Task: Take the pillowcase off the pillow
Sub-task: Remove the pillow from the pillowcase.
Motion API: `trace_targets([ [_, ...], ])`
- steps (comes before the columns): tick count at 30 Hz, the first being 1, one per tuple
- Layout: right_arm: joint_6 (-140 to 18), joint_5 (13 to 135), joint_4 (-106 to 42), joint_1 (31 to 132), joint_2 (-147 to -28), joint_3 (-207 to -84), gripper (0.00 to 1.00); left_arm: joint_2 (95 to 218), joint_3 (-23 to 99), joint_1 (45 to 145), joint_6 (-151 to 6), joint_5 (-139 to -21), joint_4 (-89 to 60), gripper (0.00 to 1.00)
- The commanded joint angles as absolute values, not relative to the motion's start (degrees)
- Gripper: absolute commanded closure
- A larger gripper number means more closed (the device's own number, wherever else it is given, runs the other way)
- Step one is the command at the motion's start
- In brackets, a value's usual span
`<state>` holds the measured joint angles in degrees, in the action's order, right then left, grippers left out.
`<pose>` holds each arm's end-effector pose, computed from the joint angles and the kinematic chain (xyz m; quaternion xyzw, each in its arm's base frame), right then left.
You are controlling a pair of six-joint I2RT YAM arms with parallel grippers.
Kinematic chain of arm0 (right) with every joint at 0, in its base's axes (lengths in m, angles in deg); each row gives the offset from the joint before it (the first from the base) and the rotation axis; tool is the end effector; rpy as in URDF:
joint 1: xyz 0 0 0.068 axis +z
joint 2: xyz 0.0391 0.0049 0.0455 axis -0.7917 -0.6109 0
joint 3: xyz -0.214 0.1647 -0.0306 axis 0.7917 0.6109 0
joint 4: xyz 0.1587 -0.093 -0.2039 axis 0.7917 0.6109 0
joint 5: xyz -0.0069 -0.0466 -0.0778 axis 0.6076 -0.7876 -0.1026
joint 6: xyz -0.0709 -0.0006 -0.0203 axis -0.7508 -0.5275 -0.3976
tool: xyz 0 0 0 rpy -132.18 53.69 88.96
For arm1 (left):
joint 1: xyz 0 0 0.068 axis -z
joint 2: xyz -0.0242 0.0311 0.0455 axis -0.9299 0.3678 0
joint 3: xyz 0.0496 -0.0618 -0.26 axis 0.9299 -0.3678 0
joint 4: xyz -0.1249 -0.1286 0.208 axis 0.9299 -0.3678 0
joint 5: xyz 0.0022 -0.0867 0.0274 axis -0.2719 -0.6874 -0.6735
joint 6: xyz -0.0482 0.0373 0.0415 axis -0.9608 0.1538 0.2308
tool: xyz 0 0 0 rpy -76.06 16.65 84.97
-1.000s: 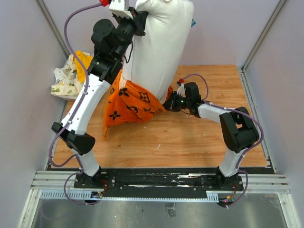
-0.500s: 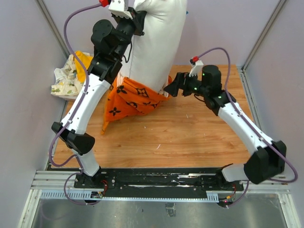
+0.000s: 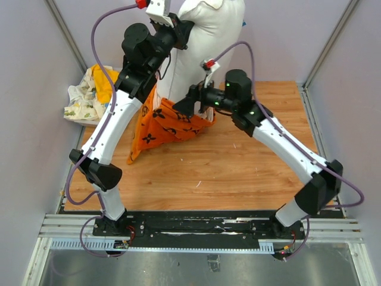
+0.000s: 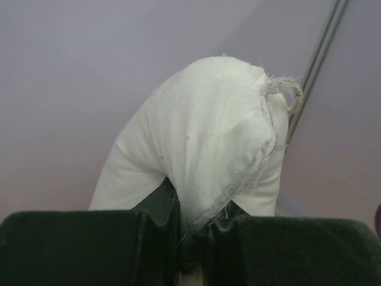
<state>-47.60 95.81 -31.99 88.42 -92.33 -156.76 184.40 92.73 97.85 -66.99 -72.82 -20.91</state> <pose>0.2937 0.2513 0.4427 -0.2721 0.6495 0.4817 0.5216 0.3648 -0.2071 0.5750 0.1236 0.5619 -0.2542 0.7774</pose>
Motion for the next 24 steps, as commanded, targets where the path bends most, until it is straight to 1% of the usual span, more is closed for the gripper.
trace_targets([
  [1, -50.6, 95.45, -31.72, 94.88, -100.16, -163.01, 0.13, 182.86, 97.27, 97.69, -68.08, -74.44, -12.97, 1.0],
  [4, -50.45, 95.52, -31.81, 96.86, -104.37, -163.93, 0.14, 182.72, 97.17, 97.69, -67.73, -74.34, -13.02, 1.0],
  [8, -48.65, 96.1, -35.72, 97.25, -108.5, -157.96, 0.14, 182.47, 97.35, 97.69, -67.2, -74.26, -12.78, 1.0],
  [10, -48.15, 96.31, -36.6, 97.62, -110.16, -155.21, 0.16, 182.29, 97.37, 97.69, -66.99, -73.93, -12.58, 1.0],
  [11, -48.14, 96.35, -36.76, 98.03, -110.69, -153.75, 0.21, 182.29, 97.35, 97.69, -66.72, -73.73, -12.47, 1.0],
  [14, -48.63, 96.73, -37.23, 100.36, -111.71, -150.07, 0.41, 182.24, 97.47, 97.69, -65.82, -72.73, -12.06, 1.0],
  [16, -49.39, 96.6, -36.85, 102.28, -112.26, -148.14, 0.57, 182.33, 97.68, 97.71, -65.3, -72.03, -11.82, 1.0],
  [18, -49.54, 95.94, -36.87, 103.81, -112.89, -146.15, 0.76, 182.46, 98.26, 97.69, -64.74, -71.11, -11.59, 1.0],
  [19, -49.54, 95.78, -36.71, 104.33, -113.13, -145.3, 0.82, 182.5, 98.7, 97.69, -64.3, -70.69, -11.63, 1.0],
  [20, -49.49, 95.64, -36.43, 104.74, -113.41, -144.7, 0.86, 182.5, 99.14, 97.69, -63.91, -70.19, -11.67, 1.0],
  [21, -49.6, 95.38, -35.8, 104.99, -113.54, -144.33, 0.88, 182.46, 99.51, 97.73, -63.61, -69.61, -11.74, 1.0],
  [24, -50.47, 92.94, -33.18, 105.17, -112.43, -144.34, 0.88, 181.98, 100.02, 97.66, -62.78, -68.21, -11.81, 1.0],
])
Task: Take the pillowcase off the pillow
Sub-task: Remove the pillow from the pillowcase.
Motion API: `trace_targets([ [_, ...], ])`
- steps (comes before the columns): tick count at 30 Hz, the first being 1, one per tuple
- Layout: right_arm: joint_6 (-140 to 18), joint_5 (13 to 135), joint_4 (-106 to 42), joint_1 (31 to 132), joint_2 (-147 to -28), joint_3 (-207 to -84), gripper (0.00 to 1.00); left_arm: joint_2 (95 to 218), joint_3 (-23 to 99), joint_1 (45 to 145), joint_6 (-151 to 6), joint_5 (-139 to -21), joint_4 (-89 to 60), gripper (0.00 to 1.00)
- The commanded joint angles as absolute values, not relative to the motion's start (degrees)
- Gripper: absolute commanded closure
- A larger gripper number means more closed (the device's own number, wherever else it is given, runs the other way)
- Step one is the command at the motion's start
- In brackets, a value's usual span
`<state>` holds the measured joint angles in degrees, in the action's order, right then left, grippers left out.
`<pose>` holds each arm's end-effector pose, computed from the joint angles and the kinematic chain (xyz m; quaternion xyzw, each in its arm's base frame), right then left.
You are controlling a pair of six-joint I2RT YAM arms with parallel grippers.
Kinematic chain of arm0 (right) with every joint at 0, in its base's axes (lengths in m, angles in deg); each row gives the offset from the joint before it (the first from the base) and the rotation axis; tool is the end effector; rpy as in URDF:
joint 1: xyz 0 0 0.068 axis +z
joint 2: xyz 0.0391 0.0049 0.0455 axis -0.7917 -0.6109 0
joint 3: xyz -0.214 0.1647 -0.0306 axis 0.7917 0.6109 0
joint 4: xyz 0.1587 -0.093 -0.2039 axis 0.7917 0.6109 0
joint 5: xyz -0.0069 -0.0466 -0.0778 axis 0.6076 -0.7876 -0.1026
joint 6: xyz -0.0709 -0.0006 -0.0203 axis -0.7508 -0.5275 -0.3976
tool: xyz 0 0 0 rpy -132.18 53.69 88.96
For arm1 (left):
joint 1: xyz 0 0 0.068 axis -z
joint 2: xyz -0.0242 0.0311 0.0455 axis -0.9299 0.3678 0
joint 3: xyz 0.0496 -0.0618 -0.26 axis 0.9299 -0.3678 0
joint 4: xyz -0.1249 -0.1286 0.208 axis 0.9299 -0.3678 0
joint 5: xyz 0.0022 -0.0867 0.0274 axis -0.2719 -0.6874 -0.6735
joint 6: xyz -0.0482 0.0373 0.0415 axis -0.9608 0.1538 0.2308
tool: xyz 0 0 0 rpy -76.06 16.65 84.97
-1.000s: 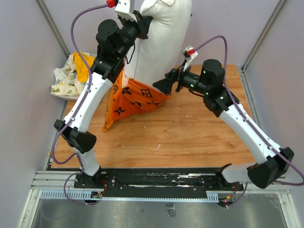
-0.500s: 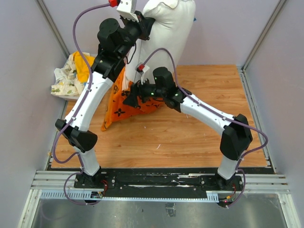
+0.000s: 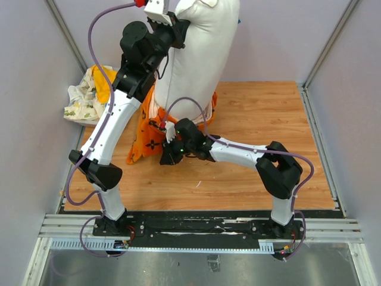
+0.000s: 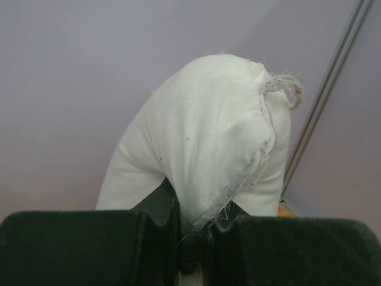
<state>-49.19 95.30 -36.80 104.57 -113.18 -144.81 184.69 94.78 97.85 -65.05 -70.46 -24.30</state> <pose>0.2585 0.3821 0.2224 -0.3628 0.7551 0.4651 0.2861 0.3639 -0.2036 0.5775 0.1193 0.5747 -0.2271 0.7771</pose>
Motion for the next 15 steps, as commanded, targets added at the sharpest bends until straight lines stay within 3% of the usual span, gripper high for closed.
trace_targets([
  [1, -51.23, 91.9, -31.82, 105.19, -111.44, -144.84, 0.85, 181.75, 99.92, 97.68, -62.63, -67.98, -11.77, 1.0],
  [6, -54.86, 87.41, -30.39, 105.19, -100.59, -146.71, 0.34, 180.74, 97.93, 97.64, -62.78, -68.19, -11.76, 1.0],
  [7, -55.36, 86.53, -31.79, 105.16, -98.39, -146.67, 0.28, 180.71, 97.54, 97.68, -62.96, -68.27, -11.81, 1.0],
  [13, -60.97, 83.06, -34.61, 105.01, -97.58, -153.67, 0.19, 181.97, 99.35, 97.69, -65.52, -68.75, -14.18, 1.0],
  [15, -62.63, 83.22, -36.68, 105.04, -99.01, -155.74, 0.11, 182.03, 99.52, 97.69, -66.02, -69.41, -15.37, 1.0],
])
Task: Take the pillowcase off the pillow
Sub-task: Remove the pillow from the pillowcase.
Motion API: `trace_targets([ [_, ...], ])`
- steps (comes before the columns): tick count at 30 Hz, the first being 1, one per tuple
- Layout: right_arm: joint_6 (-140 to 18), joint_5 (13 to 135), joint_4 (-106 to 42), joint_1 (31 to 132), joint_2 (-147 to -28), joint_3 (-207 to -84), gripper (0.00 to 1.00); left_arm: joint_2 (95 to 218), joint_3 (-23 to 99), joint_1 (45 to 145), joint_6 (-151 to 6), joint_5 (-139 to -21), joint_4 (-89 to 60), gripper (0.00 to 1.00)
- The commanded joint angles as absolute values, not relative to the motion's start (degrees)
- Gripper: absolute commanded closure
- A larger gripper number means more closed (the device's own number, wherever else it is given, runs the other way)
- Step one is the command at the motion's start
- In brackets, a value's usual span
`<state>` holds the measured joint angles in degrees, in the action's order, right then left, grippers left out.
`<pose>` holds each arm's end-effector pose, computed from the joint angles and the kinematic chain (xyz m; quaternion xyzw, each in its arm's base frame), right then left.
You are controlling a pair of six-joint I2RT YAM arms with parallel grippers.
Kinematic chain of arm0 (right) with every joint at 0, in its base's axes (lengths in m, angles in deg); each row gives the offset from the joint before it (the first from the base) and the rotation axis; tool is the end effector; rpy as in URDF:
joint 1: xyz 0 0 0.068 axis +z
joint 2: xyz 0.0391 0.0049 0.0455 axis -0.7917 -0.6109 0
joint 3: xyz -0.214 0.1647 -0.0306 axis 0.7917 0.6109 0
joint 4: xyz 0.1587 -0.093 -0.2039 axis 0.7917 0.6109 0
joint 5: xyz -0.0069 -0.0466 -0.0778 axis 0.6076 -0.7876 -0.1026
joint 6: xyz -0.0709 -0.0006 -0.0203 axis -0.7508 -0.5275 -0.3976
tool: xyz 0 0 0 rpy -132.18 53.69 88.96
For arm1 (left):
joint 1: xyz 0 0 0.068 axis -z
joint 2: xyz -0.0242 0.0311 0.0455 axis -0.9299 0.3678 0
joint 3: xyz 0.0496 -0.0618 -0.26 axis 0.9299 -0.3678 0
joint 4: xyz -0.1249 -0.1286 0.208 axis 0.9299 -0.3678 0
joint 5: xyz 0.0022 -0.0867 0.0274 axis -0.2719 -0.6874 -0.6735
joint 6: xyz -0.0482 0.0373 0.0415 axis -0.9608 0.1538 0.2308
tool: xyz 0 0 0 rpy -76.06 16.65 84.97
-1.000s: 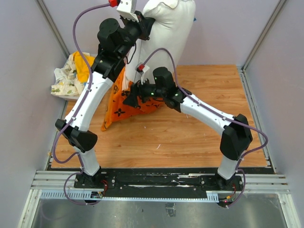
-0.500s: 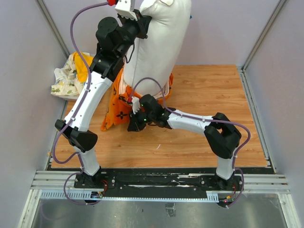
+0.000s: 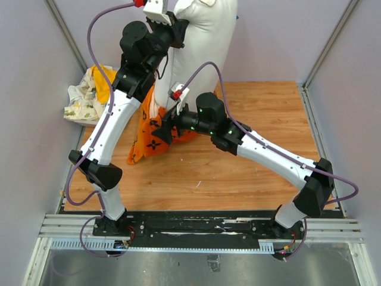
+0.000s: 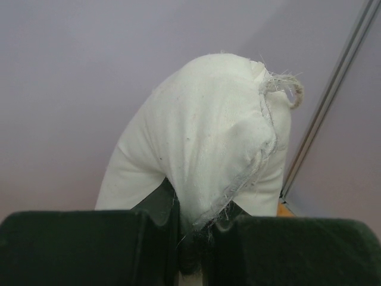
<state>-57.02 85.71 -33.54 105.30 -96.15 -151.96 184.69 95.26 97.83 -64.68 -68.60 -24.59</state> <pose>0.2328 0.3422 0.3878 -0.3684 0.6465 0.4528 0.4912 0.3635 -0.2010 0.5797 0.1079 0.5757 -0.2156 0.7813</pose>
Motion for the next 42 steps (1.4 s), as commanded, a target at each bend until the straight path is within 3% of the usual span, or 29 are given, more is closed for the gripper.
trace_targets([
  [1, -63.18, 83.39, -38.57, 104.81, -99.62, -155.94, 0.07, 181.72, 99.03, 97.69, -66.18, -69.88, -15.72, 1.0],
  [5, -62.8, 87.2, -47.53, 101.93, -103.84, -156.61, 0.0, 179.01, 95.57, 97.69, -67.47, -72.8, -16.27, 1.0],
  [11, -61.02, 86.84, -46.16, 99.56, -115.47, -166.97, 0.01, 175.74, 93.22, 97.71, -69.13, -74.98, -16.26, 1.0],
  [15, -58.54, 83.11, -45.6, 99.64, -119.68, -166.66, 0.01, 175.08, 92.98, 97.69, -68.46, -74.72, -16.96, 1.0],
  [21, -51.43, 86.94, -43.71, 100.73, -125.52, -161.51, 0.31, 174.99, 92.39, 97.69, -67.73, -73.16, -15.68, 1.0],
  [23, -51.01, 87.88, -43.35, 102.51, -126.43, -159.12, 0.54, 175.46, 92.87, 97.69, -67.42, -72.28, -15.01, 1.0],
  [25, -51.05, 87.97, -42.88, 104.58, -127.1, -156.63, 0.87, 176.29, 94.32, 97.69, -66.86, -70.87, -14.8, 1.0],
  [26, -51.16, 87.67, -42.62, 105.54, -127.4, -155.34, 0.97, 176.64, 95.5, 97.69, -66.43, -70.05, -14.65, 1.0],
  [27, -51.34, 87.41, -42.16, 106.62, -127.9, -154.17, 0.99, 176.92, 96.29, 97.68, -65.96, -69.29, -14.35, 1.0],
  [33, -53.73, 86.36, -35.39, 111.12, -131.92, -150.39, 0.99, 177.19, 100.98, 97.62, -60.89, -63.02, -13.63, 1.0],
  [38, -54.66, 85.02, -34.94, 111.32, -130.35, -146.49, 0.98, 170.78, 93.98, 97.6, -59.8, -59.61, -8.04, 1.0],
  [39, -55.19, 84.58, -34.4, 111.25, -129.21, -146.62, 0.89, 169.0, 90.8, 97.6, -60.08, -59.78, -6.38, 1.0],
  [42, -56.96, 83.06, -33.31, 110.48, -122.39, -147.01, 0.31, 165.68, 84.59, 97.52, -59.9, -60.28, -4.24, 1.0],
])
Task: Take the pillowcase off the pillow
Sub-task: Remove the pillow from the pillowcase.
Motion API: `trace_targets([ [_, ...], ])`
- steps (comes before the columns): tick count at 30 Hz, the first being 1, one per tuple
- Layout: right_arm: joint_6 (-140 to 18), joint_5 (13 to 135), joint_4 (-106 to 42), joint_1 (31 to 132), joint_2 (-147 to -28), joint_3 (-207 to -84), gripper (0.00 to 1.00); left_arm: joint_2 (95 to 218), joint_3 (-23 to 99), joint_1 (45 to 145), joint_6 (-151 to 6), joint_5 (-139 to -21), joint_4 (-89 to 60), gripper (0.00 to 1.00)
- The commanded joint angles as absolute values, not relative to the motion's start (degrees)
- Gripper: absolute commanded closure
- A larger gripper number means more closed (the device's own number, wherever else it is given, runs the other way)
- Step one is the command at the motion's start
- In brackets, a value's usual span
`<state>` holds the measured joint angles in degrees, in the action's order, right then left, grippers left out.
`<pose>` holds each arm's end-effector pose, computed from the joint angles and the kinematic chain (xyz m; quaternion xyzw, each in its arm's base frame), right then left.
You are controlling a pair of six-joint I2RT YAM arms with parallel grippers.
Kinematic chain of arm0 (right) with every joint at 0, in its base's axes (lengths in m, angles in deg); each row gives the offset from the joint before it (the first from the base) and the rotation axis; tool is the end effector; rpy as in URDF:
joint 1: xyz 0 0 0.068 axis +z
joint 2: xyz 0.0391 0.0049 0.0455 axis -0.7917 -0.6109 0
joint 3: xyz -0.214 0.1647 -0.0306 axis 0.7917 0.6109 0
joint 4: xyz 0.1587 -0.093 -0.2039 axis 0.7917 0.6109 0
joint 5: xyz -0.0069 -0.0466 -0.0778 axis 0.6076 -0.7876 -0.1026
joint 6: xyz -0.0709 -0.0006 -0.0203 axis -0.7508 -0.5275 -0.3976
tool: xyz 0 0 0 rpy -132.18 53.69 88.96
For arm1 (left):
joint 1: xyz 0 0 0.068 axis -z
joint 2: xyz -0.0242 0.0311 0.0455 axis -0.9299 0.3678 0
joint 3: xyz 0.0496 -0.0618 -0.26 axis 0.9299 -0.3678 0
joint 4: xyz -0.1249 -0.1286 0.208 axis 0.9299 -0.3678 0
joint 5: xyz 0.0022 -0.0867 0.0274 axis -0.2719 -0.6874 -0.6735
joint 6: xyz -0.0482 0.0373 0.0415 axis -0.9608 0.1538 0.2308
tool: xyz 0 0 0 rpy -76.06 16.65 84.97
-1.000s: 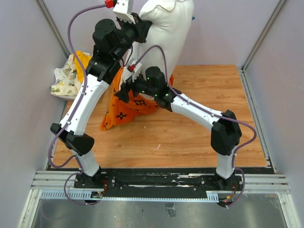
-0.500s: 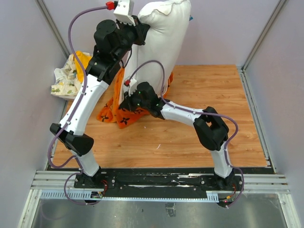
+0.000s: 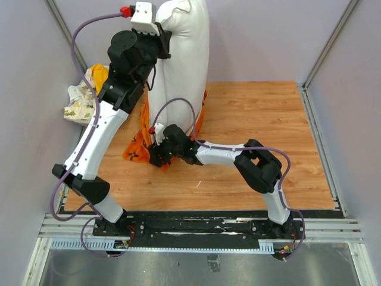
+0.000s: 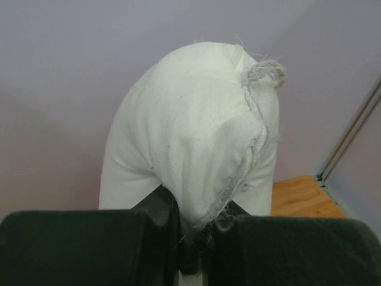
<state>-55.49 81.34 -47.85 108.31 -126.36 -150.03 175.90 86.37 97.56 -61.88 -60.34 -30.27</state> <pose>0.2723 0.4315 0.1685 -0.3747 0.7476 0.3920 0.3835 0.3364 -0.1736 0.5721 0.0760 0.6228 -0.1412 0.7658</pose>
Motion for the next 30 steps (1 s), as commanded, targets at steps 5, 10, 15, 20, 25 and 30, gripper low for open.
trace_targets([
  [5, -60.13, 80.41, -37.12, 106.8, -103.3, -143.79, 0.02, 163.58, 82.28, 96.86, -58.35, -62.78, -7.21, 1.0],
  [10, -52.88, 89.15, -48.08, 95.5, -88.03, -136.45, 0.02, 161.22, 79.36, 96.51, -58.67, -65.63, -8.12, 1.0],
  [15, -32.79, 100.25, -68.22, 76.22, -83.91, -125.37, 0.02, 159.27, 75.04, 96.39, -59.92, -67.64, -7.02, 1.0],
  [20, -20.08, 103.91, -77.17, 66.46, -94.33, -124.3, 0.01, 157.39, 70.16, 96.24, -59.55, -79.84, -3.85, 1.0],
  [25, -12.67, 105.7, -86.51, 67.26, -104.34, -125.9, 0.01, 157.24, 71.09, 96.16, -59.91, -83.41, -5.48, 1.0],
  [30, -10.67, 107.27, -86.04, 69.64, -112.09, -129.7, 0.06, 156.85, 70.68, 96.06, -60.09, -84.88, -5.87, 1.0],
])
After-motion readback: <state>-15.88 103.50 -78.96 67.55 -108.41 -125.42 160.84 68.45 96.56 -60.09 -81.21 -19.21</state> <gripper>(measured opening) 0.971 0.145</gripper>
